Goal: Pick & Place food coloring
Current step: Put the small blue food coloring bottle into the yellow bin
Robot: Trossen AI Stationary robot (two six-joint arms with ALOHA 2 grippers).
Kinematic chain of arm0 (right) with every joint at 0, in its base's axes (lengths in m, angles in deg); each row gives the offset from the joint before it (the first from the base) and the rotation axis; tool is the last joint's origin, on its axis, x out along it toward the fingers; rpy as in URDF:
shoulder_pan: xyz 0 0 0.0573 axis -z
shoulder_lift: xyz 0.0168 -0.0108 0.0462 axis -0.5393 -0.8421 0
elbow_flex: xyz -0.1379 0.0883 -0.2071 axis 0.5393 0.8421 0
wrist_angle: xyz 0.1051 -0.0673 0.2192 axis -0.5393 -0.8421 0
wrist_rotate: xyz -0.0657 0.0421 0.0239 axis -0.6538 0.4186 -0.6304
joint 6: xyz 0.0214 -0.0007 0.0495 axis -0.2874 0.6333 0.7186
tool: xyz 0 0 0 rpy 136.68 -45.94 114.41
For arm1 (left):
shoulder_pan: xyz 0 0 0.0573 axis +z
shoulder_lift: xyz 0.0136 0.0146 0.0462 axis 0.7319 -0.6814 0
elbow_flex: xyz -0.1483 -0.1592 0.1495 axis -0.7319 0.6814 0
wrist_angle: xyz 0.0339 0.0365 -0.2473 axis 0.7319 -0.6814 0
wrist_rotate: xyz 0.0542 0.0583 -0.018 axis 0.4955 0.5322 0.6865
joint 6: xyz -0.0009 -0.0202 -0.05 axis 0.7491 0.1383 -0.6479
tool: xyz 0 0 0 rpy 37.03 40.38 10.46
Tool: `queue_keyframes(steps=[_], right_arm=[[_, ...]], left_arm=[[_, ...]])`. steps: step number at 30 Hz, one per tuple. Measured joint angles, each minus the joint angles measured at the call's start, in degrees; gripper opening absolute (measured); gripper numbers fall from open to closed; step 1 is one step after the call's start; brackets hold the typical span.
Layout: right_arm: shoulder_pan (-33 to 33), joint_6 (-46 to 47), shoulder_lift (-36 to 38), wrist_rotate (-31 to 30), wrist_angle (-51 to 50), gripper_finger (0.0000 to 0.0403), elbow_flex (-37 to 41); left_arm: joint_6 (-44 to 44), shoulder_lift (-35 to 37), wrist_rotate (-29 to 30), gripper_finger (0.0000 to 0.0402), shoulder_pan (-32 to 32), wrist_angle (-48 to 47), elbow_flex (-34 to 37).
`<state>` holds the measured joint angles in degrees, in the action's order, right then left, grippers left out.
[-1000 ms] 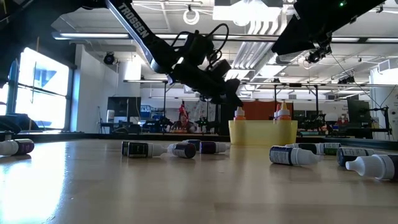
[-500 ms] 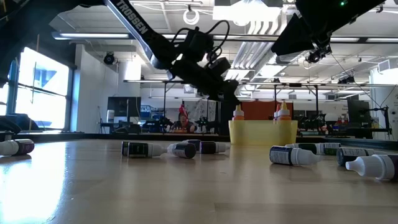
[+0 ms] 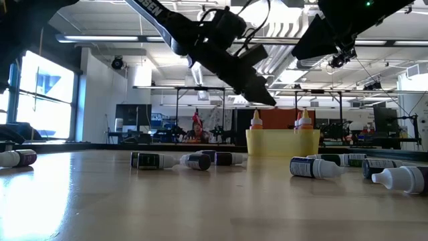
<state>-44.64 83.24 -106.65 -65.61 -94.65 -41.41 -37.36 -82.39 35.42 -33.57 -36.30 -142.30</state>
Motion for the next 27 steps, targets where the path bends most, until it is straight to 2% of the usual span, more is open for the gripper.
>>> queue_keyframes(steps=[4,11,16,21,23,27], right_arm=[[0.00,0.00,0.00,0.23,0.04,0.0185,-0.01],[0.00,0.00,0.00,0.27,0.96,0.0185,0.01],[0.00,0.00,0.00,0.75,1.01,0.0185,-0.01],[0.02,0.66,-0.18,8.02,-2.84,0.0185,0.02],[0.02,3.16,-0.20,12.23,-4.31,0.0185,-0.01],[-0.02,10.39,-0.43,20.78,-9.49,0.0185,-0.01]], left_arm=[[1.38,-0.02,-1.18,0.0194,-0.51,-0.43,0.00],[1.28,-2.42,-6.97,0.0195,2.11,-0.27,-0.63],[-1.45,-3.51,-7.40,0.0195,2.78,-3.15,-2.16],[-1.07,-1.66,-6.10,0.0195,0.66,-3.83,-2.12],[-0.63,-0.16,-3.44,0.0195,-0.11,-4.11,-2.32],[-0.61,3.79,4.30,0.0195,-1.68,-10.84,-2.23]])
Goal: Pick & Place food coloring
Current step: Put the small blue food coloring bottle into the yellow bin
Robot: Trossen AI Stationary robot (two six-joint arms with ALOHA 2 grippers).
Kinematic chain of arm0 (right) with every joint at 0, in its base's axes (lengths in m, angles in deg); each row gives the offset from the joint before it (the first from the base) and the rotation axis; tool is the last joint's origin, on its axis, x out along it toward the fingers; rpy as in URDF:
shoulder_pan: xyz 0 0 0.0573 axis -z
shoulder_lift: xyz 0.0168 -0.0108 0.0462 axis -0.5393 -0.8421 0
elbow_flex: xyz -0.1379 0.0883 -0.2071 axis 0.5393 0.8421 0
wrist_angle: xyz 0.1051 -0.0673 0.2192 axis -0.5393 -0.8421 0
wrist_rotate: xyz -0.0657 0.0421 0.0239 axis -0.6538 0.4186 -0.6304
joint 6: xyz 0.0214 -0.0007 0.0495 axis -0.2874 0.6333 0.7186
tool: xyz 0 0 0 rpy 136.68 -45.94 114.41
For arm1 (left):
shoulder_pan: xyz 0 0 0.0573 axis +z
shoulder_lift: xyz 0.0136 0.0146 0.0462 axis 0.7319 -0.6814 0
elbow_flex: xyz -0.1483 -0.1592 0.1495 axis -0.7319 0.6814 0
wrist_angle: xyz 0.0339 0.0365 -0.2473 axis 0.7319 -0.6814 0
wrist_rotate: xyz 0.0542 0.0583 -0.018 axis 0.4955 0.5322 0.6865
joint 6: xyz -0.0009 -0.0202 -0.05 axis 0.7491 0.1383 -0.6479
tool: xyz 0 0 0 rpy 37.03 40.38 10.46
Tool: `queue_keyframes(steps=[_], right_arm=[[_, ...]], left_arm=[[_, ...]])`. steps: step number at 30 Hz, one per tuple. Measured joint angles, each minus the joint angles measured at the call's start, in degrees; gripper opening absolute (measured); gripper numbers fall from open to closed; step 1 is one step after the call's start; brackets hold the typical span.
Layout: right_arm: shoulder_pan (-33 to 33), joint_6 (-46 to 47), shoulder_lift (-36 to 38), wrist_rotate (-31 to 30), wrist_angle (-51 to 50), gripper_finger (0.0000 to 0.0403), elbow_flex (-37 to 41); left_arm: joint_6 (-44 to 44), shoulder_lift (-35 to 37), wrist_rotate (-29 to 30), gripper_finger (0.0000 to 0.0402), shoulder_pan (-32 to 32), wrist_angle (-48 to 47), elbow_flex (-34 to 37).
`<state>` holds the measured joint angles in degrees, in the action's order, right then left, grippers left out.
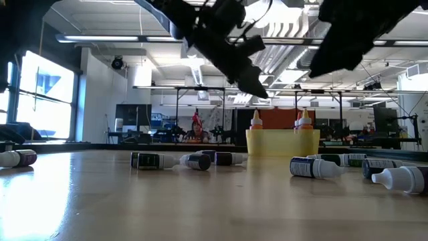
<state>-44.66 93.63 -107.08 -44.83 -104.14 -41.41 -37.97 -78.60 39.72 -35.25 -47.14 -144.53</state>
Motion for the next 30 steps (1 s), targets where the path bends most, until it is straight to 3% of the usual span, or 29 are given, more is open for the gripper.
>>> queue_keyframes(steps=[5,8,19,30], right_arm=[[0.04,9.82,-5.52,6.71,-6.17,0.0185,1.15],[0.04,12.07,-10.73,12.44,-6.36,0.0185,1.23],[0.02,12.65,-22.00,21.87,-10.34,0.0185,-2.97],[0.21,9.31,-23.37,16.12,-15.23,0.0185,-5.64]], left_arm=[[-1.52,8.05,15.57,0.0184,-2.21,-11.62,-0.02],[-6.36,13.18,20.99,0.0166,-2.67,-20.34,0.00],[-19.11,27.59,21.25,0.0135,-3.34,-43.65,0.02],[-23.93,30.88,21.80,0.0135,-3.19,-51.68,0.04]])
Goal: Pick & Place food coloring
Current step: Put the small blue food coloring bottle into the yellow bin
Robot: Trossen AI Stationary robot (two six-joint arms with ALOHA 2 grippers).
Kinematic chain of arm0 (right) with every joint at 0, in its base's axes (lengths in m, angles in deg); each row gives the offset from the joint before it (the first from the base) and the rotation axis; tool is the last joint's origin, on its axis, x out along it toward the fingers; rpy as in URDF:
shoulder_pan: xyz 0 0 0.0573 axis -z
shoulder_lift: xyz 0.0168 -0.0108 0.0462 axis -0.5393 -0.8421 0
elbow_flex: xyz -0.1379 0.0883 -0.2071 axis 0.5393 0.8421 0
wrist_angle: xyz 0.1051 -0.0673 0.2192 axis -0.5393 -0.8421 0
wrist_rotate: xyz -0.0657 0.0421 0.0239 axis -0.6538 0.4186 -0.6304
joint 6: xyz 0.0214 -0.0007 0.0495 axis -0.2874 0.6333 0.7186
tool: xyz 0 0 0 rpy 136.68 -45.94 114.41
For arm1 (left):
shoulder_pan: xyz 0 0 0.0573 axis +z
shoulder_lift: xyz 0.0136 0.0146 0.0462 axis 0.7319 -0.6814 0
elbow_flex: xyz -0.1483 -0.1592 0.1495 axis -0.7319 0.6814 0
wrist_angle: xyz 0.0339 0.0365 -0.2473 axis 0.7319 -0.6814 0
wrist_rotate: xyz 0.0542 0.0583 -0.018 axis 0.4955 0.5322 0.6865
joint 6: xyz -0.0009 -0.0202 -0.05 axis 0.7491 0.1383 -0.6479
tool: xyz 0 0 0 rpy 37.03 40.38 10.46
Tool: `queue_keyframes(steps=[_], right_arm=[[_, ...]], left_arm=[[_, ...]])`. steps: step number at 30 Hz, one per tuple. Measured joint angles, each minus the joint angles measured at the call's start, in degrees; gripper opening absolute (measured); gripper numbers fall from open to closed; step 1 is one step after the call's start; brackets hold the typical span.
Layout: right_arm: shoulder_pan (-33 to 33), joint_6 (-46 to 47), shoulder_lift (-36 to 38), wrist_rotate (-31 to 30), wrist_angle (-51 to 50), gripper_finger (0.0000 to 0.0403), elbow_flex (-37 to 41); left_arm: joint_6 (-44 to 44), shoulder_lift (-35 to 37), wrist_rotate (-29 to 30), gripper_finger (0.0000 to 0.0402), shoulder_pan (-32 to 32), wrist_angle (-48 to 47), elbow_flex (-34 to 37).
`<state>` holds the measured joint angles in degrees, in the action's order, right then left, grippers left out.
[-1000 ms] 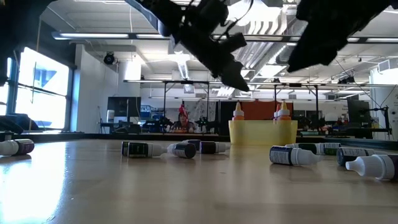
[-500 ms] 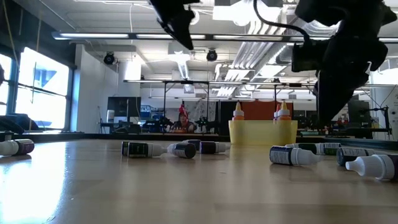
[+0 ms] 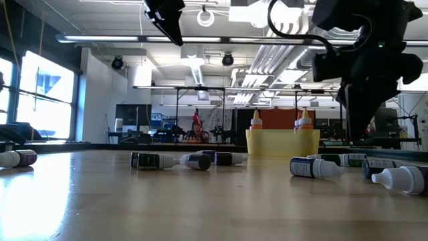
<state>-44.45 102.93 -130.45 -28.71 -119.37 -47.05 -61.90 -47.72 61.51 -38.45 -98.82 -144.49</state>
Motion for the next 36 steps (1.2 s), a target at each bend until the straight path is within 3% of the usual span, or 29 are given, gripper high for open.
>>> queue_keyframes(steps=[14,25,28,34,36], right_arm=[[4.65,2.43,-5.77,1.46,4.09,0.0176,2.69],[8.93,0.53,-6.00,2.76,5.86,0.0059,2.18],[11.15,-5.55,-4.56,-0.79,7.06,0.0058,-0.50],[19.01,-24.88,-3.98,-18.81,9.33,0.0087,-10.88],[22.95,-31.05,-3.99,-22.05,9.38,0.0087,-14.44]], left_arm=[[0.26,0.00,0.88,0.0135,0.00,-1.54,0.00],[0.37,0.00,1.04,0.0135,0.00,-2.04,0.00],[0.37,0.00,1.04,0.0135,0.00,-1.99,0.00],[0.37,0.00,1.06,0.0135,0.00,-0.82,0.00],[0.37,0.00,1.00,0.0135,0.00,-0.68,0.00]])
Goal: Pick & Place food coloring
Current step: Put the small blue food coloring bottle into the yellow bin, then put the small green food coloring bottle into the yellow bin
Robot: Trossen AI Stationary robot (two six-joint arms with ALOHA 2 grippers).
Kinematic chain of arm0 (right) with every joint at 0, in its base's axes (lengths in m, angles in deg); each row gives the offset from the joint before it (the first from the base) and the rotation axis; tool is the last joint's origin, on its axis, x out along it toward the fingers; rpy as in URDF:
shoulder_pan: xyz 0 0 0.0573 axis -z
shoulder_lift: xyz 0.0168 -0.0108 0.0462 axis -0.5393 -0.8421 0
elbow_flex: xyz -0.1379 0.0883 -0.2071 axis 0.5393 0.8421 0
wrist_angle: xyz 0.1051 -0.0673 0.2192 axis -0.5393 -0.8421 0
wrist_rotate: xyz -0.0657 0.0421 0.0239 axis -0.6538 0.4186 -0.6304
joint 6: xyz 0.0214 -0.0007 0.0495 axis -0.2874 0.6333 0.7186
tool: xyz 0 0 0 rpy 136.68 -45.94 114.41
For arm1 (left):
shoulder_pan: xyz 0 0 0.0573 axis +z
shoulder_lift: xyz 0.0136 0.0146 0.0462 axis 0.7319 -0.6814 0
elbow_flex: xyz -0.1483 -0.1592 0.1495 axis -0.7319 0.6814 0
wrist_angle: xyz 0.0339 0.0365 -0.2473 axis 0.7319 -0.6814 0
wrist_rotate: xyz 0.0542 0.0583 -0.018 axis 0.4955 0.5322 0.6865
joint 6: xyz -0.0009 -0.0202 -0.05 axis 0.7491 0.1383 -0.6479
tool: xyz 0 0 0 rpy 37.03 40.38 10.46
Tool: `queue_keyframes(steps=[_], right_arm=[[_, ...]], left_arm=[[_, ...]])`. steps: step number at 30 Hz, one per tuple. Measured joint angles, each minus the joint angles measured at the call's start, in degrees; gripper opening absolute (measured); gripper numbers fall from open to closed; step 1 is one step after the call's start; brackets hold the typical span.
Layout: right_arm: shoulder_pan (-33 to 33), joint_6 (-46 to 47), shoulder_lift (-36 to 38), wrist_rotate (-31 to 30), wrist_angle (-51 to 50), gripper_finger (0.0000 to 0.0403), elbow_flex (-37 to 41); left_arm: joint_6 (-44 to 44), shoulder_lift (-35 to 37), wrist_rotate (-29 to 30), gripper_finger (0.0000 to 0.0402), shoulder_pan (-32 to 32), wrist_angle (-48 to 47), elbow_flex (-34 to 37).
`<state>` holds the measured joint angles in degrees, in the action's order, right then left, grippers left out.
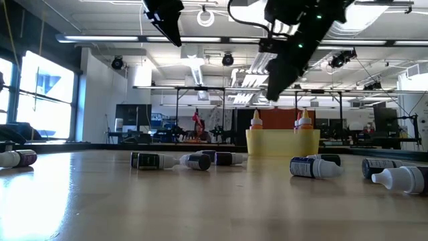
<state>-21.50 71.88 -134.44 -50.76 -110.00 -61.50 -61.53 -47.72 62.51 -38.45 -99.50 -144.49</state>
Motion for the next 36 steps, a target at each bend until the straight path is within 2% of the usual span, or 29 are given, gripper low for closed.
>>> queue_keyframes(steps=[3,9,12,18,24,31,33,36], right_arm=[[6.96,-4.77,-0.01,1.25,-0.32,0.0082,-3.68],[19.06,-9.00,-0.93,18.96,-0.81,0.0080,-4.57],[21.66,-10.53,-2.95,22.61,-0.96,0.0083,-4.57],[22.23,-12.85,-10.01,22.77,-1.02,0.0084,-4.57],[22.21,-15.24,-14.42,19.35,-2.46,0.0106,-4.57],[21.67,-15.68,-12.70,15.41,-4.54,0.0141,-4.66],[20.46,-15.66,-11.24,15.82,-6.23,0.0148,-5.53],[16.85,-15.12,-9.51,19.69,-8.72,0.0153,-7.14]], left_arm=[[-0.07,0.00,-0.83,0.0135,0.00,-0.02,0.00],[-0.04,-0.02,-2.92,0.0135,0.00,-0.22,0.00],[-0.02,-0.02,-3.02,0.0135,0.00,-0.20,0.00],[-0.02,-0.02,-3.06,0.0135,0.00,-0.22,0.00],[-0.02,-0.02,-3.08,0.0135,0.00,-0.22,0.00],[-0.02,-0.04,-3.12,0.0135,0.00,-0.13,0.00],[-0.02,-0.22,-3.02,0.0135,0.00,0.05,0.00],[-0.02,-0.46,-3.07,0.0135,0.02,0.14,0.04]])
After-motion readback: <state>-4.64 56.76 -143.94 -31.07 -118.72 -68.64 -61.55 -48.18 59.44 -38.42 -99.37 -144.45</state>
